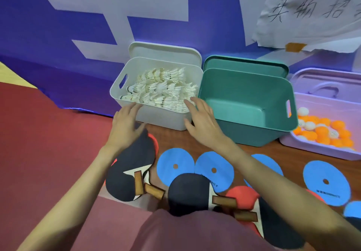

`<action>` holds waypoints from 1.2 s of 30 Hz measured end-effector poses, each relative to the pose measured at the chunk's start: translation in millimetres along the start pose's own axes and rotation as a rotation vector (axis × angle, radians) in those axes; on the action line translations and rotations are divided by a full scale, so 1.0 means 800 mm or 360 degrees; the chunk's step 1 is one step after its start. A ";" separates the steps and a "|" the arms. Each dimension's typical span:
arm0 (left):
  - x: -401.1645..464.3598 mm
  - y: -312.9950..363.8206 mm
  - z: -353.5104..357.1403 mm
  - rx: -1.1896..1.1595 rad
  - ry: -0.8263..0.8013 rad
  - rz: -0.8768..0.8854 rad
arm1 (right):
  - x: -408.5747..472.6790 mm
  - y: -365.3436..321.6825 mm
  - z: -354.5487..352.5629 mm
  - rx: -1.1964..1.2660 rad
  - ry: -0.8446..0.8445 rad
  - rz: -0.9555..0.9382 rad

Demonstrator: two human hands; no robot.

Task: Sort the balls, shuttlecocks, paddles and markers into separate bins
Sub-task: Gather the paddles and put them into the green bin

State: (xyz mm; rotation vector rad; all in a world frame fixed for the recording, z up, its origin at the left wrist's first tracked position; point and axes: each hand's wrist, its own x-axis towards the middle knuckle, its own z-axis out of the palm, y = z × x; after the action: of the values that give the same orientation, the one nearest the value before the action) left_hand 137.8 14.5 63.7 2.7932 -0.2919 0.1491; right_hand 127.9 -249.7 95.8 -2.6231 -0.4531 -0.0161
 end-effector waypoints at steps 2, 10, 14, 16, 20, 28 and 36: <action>-0.033 0.002 0.009 -0.0048 -0.0032 -0.0097 | -0.027 -0.002 0.012 0.0062 0.0000 -0.0022; -0.136 -0.004 0.057 -0.0186 -0.0151 -0.0358 | -0.104 -0.008 0.063 0.0044 -0.0374 0.0105; -0.149 -0.039 0.073 -0.0112 -0.0293 -0.0442 | -0.115 -0.025 0.092 0.0008 -0.0510 0.0167; -0.146 -0.057 0.076 -0.0074 -0.0325 -0.0493 | -0.114 -0.037 0.109 -0.0057 -0.0549 0.0177; -0.134 -0.105 0.072 -0.0014 -0.0425 -0.0579 | -0.096 -0.082 0.154 -0.0061 -0.0647 0.0229; -0.136 -0.190 0.083 -0.0043 -0.0512 -0.0614 | -0.073 -0.171 0.249 -0.0008 -0.0769 0.0632; -0.134 -0.226 0.094 -0.0065 -0.0678 -0.0566 | -0.072 -0.196 0.282 -0.0144 -0.0881 0.0842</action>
State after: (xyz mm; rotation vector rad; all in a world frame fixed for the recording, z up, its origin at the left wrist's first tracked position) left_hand 77.9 176.7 -77.5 2.7573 0.1083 -0.5317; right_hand 8.6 -34.4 -38.3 -2.7288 0.0868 0.8894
